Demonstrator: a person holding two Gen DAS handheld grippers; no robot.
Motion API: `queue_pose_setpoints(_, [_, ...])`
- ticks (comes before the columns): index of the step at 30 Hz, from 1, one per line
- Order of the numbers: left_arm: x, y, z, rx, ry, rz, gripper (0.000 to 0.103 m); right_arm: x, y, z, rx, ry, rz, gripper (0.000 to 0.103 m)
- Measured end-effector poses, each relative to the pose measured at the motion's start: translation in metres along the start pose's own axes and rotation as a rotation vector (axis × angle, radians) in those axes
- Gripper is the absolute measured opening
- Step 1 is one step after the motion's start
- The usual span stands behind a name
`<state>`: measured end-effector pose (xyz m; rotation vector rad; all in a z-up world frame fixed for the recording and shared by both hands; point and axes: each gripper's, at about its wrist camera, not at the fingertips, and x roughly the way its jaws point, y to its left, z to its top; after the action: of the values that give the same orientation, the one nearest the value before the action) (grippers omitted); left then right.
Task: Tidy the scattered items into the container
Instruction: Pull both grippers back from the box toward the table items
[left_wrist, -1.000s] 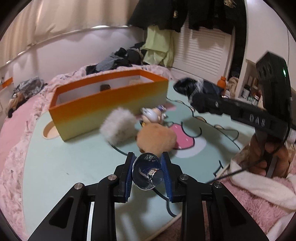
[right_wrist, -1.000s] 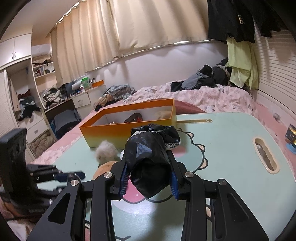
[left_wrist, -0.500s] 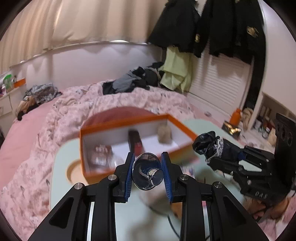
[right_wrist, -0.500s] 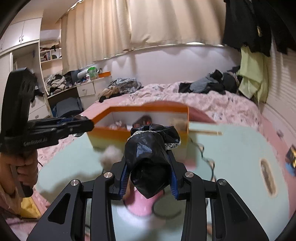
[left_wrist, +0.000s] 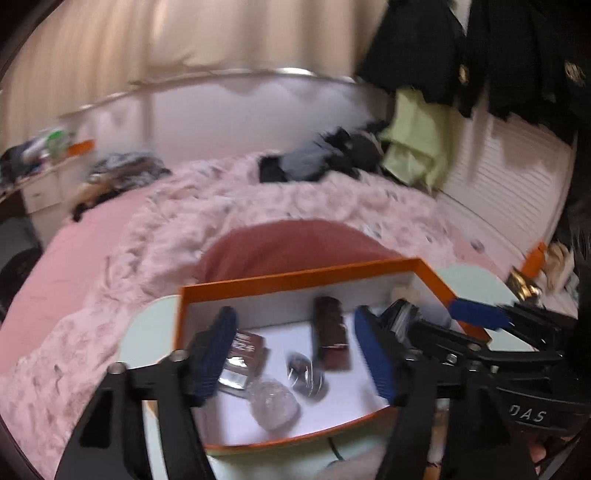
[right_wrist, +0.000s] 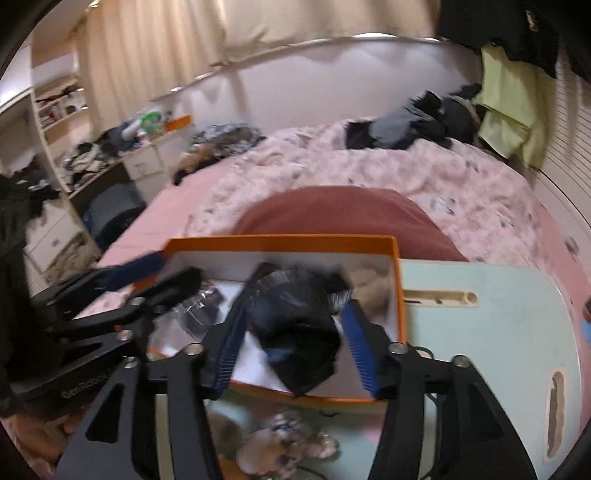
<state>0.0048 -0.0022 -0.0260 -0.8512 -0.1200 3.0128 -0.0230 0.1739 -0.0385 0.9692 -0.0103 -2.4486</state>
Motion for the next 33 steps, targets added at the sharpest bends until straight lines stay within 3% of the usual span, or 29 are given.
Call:
queue_pose_setpoints(3, [-0.016,0.007,-0.008,-0.012,-0.063,-0.019,0.093,-0.014,-0.003,-0.011,0.006,-0.058,-0.027,0.078])
queue_pose_setpoints(4, [-0.021,0.008,-0.009,-0.011,-0.07,-0.021,0.094,-0.019,-0.003,-0.014,0.004,-0.077,-0.03,0.081])
queue_pose_setpoints(7, [-0.036,0.007,-0.014,0.003,-0.078,-0.02,0.094,-0.035,-0.003,-0.021,0.003,-0.102,-0.031,0.081])
queue_pose_setpoints(11, [-0.06,0.0,-0.028,0.053,-0.071,-0.071,0.096,-0.052,-0.005,-0.039,0.03,-0.061,-0.027,0.081])
queue_pose_setpoints(19, [-0.096,-0.029,-0.085,0.15,0.018,-0.168,0.097,-0.061,0.0,-0.1,-0.012,0.03,-0.195,0.081])
queue_pose_setpoints(23, [-0.094,-0.039,-0.116,0.152,0.04,-0.118,0.097,-0.06,-0.002,-0.114,-0.023,0.08,-0.278,0.081])
queue_pose_setpoints(25, [-0.084,-0.042,-0.122,0.164,0.078,-0.104,0.097,-0.056,-0.005,-0.118,-0.022,0.113,-0.277,0.081])
queue_pose_setpoints(29, [-0.071,-0.045,-0.132,0.193,0.138,-0.068,0.097,-0.051,-0.011,-0.12,-0.006,0.132,-0.262,0.094])
queue_pose_setpoints(30, [-0.067,-0.046,-0.136,0.205,0.154,-0.06,0.097,-0.05,-0.012,-0.12,-0.003,0.137,-0.263,0.103])
queue_pose_setpoints(33, [-0.063,-0.04,-0.141,0.169,0.173,-0.075,0.103,-0.048,-0.015,-0.121,-0.001,0.14,-0.265,0.103])
